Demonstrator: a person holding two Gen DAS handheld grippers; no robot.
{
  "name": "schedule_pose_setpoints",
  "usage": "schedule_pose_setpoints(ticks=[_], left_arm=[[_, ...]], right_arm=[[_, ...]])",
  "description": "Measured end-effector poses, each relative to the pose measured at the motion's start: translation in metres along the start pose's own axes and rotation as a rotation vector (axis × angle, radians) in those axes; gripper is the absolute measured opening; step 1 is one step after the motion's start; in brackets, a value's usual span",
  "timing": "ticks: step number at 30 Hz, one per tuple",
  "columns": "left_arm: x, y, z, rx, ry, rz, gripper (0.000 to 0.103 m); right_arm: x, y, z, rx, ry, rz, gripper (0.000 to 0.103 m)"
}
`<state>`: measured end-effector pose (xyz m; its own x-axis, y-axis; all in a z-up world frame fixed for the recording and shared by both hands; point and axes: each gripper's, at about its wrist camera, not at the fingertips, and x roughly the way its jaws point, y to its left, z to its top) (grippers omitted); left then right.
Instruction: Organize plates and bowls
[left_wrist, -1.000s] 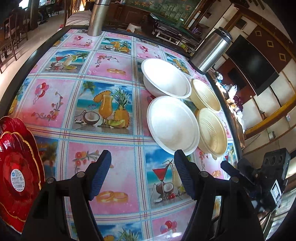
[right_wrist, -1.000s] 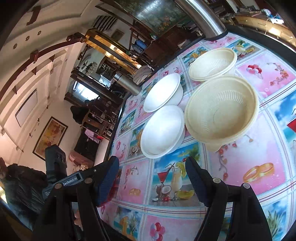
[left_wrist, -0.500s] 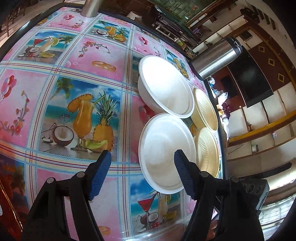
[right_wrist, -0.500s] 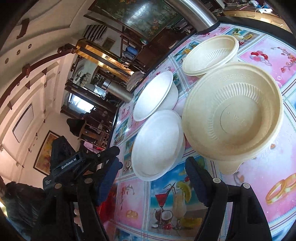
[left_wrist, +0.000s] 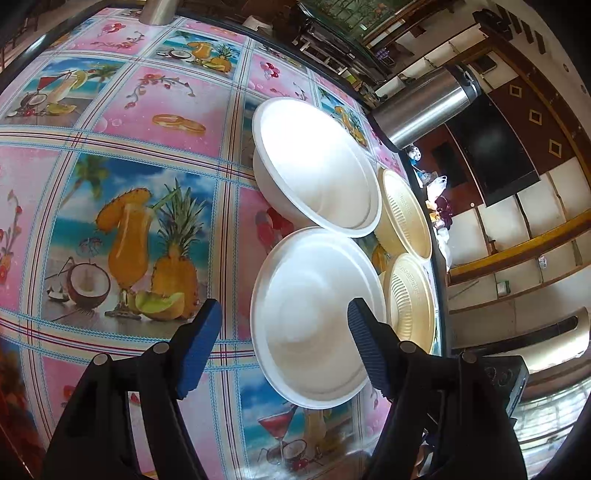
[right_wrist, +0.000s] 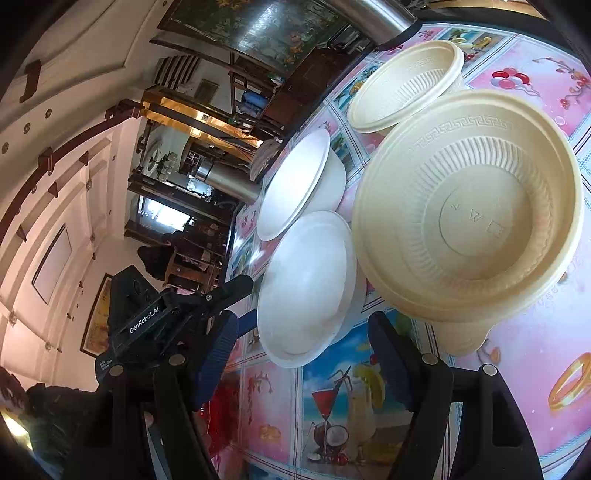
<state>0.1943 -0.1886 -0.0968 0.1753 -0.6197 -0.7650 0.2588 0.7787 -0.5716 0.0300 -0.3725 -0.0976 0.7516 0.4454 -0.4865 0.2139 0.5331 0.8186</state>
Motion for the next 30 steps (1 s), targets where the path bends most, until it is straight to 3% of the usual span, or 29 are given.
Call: schedule_pose_setpoints(ticks=[13,22,30], left_arm=[[-0.004,-0.004,-0.001,0.023,-0.004,-0.038,0.070],[0.002,-0.005,-0.002,0.042,0.005,-0.032,0.069],[0.002,-0.008,-0.004,0.061,-0.006,-0.016,0.052]], right_arm=[[0.010,-0.010,-0.001,0.092,0.009,-0.023,0.056],[0.007,-0.010,0.000,0.069,-0.009,-0.041,0.047],[0.007,-0.011,0.001,0.069,-0.018,-0.051,0.038]])
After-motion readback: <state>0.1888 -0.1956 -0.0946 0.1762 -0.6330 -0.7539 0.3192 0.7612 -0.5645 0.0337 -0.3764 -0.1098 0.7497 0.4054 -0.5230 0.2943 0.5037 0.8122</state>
